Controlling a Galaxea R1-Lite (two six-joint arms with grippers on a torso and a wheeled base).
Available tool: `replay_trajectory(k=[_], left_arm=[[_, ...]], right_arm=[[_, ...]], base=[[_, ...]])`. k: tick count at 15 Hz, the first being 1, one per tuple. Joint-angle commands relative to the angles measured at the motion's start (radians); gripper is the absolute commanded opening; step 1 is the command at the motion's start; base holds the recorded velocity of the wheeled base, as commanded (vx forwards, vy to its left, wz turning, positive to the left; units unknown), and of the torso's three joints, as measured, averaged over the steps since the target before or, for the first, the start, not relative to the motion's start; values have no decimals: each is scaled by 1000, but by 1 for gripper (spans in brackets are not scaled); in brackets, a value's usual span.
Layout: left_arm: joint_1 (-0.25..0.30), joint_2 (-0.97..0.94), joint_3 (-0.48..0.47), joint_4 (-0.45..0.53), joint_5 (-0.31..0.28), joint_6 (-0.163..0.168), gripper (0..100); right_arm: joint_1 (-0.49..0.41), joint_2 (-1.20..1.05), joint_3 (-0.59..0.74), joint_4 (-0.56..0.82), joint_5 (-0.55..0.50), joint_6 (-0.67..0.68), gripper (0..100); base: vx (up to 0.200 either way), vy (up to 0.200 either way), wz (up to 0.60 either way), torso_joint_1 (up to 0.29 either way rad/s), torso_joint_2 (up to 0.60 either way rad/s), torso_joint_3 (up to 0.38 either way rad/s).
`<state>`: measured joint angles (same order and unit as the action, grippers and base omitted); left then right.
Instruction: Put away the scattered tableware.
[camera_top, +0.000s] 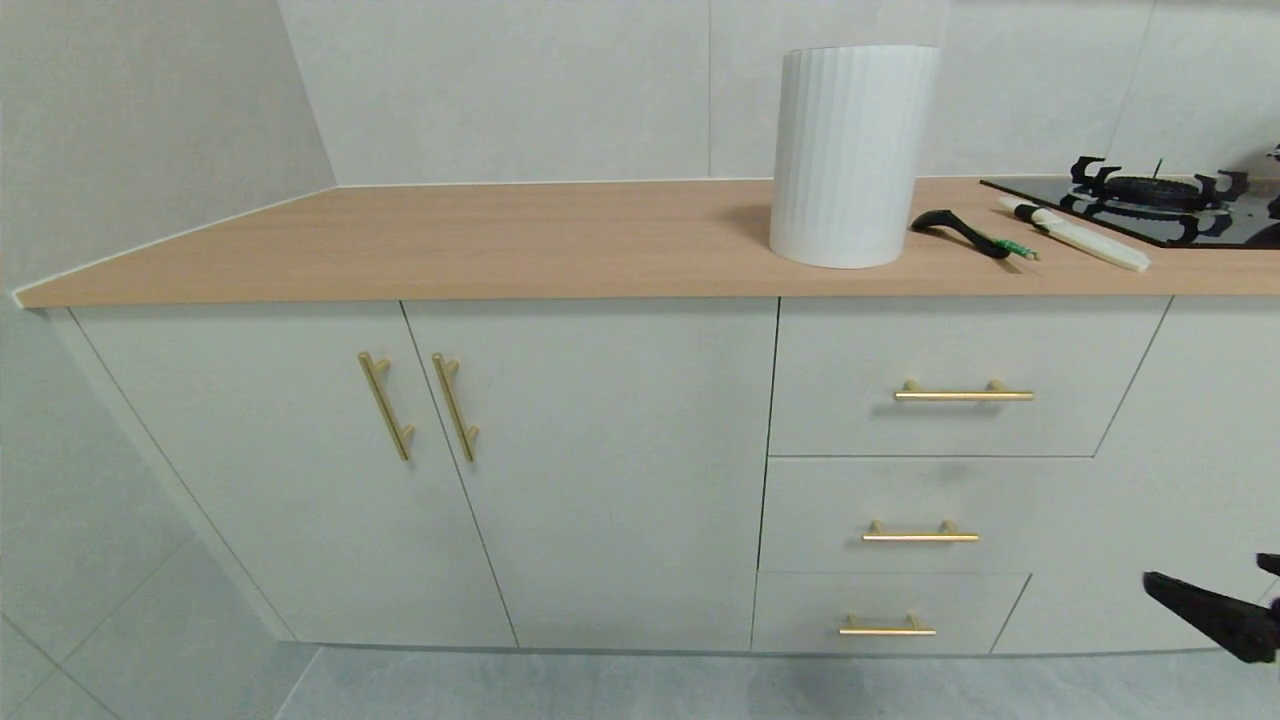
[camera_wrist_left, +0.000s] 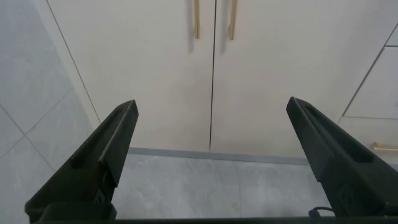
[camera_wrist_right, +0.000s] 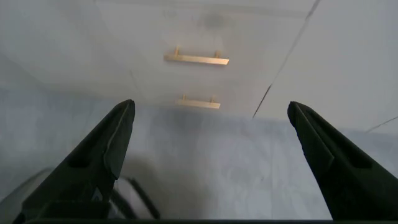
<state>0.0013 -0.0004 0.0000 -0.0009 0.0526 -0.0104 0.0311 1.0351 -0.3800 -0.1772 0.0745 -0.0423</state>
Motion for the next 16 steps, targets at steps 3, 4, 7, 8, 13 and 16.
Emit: replay_trajectory(k=[3,4,7,8,13,16], left_arm=[[0,0,0,-1,0,0,100],[0,0,0,-1,0,0,100],[0,0,0,-1,0,0,100],[0,0,0,-1,0,0,100],[0,0,0,-1,1,0,100],[0,0,0,-1,1,0,100]], right_arm=[[1,565,-152,-205,33,1,100],[1,669,-177,-263,33,2,100],[3,856,-177,-430,21,2,100],[4,878,-175,-461,18,6,100],[33,1076,-172,-696,-30,36,100],[70,1240,-194,-912,-142,99,100]], base=[[0,0,0,0,0,0],[0,0,0,0,0,0],[0,0,0,0,0,0],[0,0,0,0,0,0],[0,0,0,0,0,0],[0,0,0,0,0,0]])
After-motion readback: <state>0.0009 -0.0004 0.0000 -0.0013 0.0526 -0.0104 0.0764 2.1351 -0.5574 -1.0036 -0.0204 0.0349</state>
